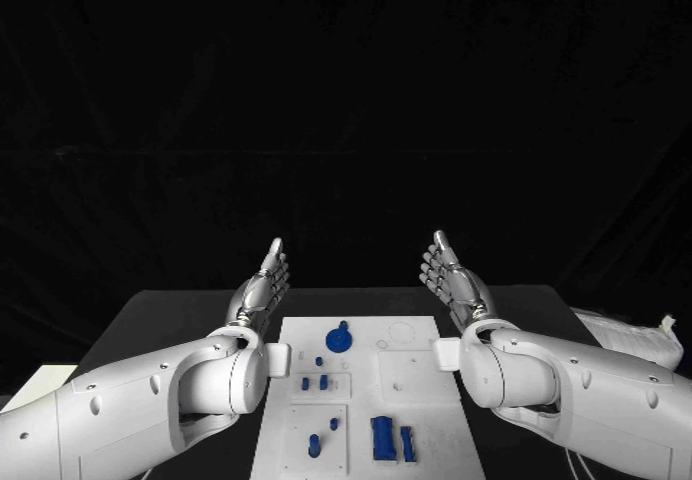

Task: Assemble the parts on the task board

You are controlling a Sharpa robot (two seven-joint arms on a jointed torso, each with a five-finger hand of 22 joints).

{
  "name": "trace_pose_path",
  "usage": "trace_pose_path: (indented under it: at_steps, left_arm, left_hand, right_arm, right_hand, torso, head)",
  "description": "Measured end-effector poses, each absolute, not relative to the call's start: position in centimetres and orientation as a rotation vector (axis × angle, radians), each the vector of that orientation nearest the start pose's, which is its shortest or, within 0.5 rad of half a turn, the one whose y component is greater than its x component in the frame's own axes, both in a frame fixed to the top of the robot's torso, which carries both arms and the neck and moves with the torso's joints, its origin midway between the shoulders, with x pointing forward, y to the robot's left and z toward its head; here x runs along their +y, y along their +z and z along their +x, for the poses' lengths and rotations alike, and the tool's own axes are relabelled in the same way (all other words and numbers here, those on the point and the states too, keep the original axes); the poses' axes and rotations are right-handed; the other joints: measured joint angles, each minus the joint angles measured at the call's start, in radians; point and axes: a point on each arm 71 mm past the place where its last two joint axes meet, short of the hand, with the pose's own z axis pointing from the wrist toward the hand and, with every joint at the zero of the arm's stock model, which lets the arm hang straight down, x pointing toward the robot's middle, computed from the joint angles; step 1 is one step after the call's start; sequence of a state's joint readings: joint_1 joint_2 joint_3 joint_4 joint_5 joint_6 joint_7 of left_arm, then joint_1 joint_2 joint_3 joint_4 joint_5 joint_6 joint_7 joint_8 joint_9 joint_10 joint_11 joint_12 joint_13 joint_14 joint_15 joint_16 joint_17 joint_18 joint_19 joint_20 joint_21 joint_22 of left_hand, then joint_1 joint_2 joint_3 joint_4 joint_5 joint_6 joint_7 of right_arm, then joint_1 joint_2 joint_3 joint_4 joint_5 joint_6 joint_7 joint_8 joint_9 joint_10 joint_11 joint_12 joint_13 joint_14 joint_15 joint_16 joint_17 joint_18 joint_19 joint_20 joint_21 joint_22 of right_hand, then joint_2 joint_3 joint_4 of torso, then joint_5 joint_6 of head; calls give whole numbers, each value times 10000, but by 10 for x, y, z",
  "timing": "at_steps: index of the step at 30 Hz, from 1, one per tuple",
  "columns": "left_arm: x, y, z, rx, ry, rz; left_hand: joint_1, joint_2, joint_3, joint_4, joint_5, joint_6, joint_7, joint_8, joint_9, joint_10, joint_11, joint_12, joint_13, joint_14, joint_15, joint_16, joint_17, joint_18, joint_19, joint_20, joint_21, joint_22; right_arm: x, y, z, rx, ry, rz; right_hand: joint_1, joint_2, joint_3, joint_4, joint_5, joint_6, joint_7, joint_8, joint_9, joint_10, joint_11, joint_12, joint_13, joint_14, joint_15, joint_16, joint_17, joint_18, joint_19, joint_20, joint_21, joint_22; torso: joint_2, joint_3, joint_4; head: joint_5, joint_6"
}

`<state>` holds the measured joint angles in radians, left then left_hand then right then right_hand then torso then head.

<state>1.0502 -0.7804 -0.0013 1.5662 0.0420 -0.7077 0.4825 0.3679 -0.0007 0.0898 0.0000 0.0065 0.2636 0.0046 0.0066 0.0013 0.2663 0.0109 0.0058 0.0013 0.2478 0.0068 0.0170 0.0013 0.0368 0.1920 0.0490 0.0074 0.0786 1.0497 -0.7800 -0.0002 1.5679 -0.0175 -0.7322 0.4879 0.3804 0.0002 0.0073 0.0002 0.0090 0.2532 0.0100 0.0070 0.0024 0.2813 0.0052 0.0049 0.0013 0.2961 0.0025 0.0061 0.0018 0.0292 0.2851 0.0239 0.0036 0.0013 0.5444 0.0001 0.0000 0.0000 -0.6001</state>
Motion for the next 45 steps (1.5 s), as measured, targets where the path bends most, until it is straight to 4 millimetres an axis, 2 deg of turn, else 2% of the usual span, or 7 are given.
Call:
trace_pose_path:
  at_steps: [5, 8, 20, 23, 26, 32, 45]
  left_arm:
    - [192, -228, 462, 12510, -12412, -12593]
    - [193, -228, 462, 12447, -12335, -12514]
    - [193, -227, 462, 12343, -12210, -12386]
    - [193, -227, 462, 12334, -12203, -12373]
    - [193, -227, 462, 12328, -12197, -12365]
    - [193, -227, 462, 12318, -12187, -12353]
    - [194, -227, 462, 12309, -12181, -12342]
  left_hand:
    - [-715, 5, -496, 3, 0, -503, -28, 0, 1, -518, -60, 0, -2, -486, -43, -63, 0, -58, -329, -327, -38, -445]
    - [-1059, 6, -650, -2, 0, -751, -33, 0, 2, -767, -82, 0, -1, -721, -53, -104, 0, -220, -512, -402, -38, -580]
    - [-2057, 31, -790, 1, 1, -1479, -44, 1, 4, -1491, -102, 0, 0, -1368, -51, -104, 2, -220, -1145, -471, -38, -752]
    - [-2242, 7, -845, -1, 1, -1593, -52, 0, 4, -1595, -91, 0, 1, -1494, -65, -104, 2, -221, -1445, -476, -38, -763]
    - [-2376, 8, -845, -1, 1, -1696, -47, 1, 1, -1752, -114, 0, 1, -1770, -57, -104, 2, -221, -1602, -492, -38, -766]
    - [-3579, 2, -845, -1, 1, -2584, -49, 1, -4, -2609, -111, 0, 2, -2425, -67, -103, 2, -221, -1886, -492, -38, -777]
    - [-3602, 6, -844, -1, 1, -2584, -49, 1, -3, -2609, -110, 0, 4, -2424, -66, -103, 3, -221, -1886, -492, -38, -777]
  right_arm:
    - [-192, -226, 462, 12437, 12344, 12179]
    - [-192, -226, 462, 12385, 12283, 12208]
    - [-193, -226, 462, 12297, 12182, 12253]
    - [-193, -226, 462, 12289, 12178, 12256]
    - [-193, -226, 462, 12283, 12171, 12260]
    - [-193, -226, 462, 12276, 12165, 12262]
    - [-193, -226, 462, 12266, 12160, 12265]
  right_hand:
    - [-741, 1, -17, -16, -38, -497, -57, 0, -9, -564, -28, 0, 0, -582, -10, 0, -6, -1, -558, -140, 0, 0]
    - [-1101, 0, -16, -17, -38, -739, -76, -17, -12, -817, -34, 0, 1, -854, -23, 0, -5, -156, -828, -182, 0, 1]
    - [-2111, -20, -16, -17, -38, -1399, -116, -37, -12, -1580, -49, 1, 3, -1665, -22, 0, -3, -155, -1598, -234, 0, 4]
    - [-2826, -8, -16, -16, -38, -2310, -105, -37, -11, -2477, -50, 1, 3, -2609, -20, 0, -3, -153, -2514, -235, 0, 1]
    - [-3729, -1, -16, -16, -38, -2497, -102, -37, -10, -2766, -59, 1, 4, -2911, -27, 0, -2, -153, -2805, -237, 1, -3]
    - [-3752, -1, -16, -16, -37, -2497, -102, -37, -9, -2766, -59, 1, -2, -2911, -27, 0, -2, -152, -2805, -237, 1, -4]
    - [-3751, 0, -16, -16, -37, -2497, -102, -37, -11, -2766, -59, 2, -4, -2911, -27, 0, -10, -151, -2805, -237, 1, -2]
  torso:
    - [-1, 0, 0]
    - [-2, -1, 0]
    - [-2, 0, 0]
    - [-2, -1, 0]
    - [-2, -1, 0]
    - [-2, -1, 0]
    - [-2, -1, 0]
  head:
    - [0, 1]
    - [0, 1]
    - [0, 2]
    - [0, 2]
    - [0, 2]
    - [0, 2]
    - [0, 2]
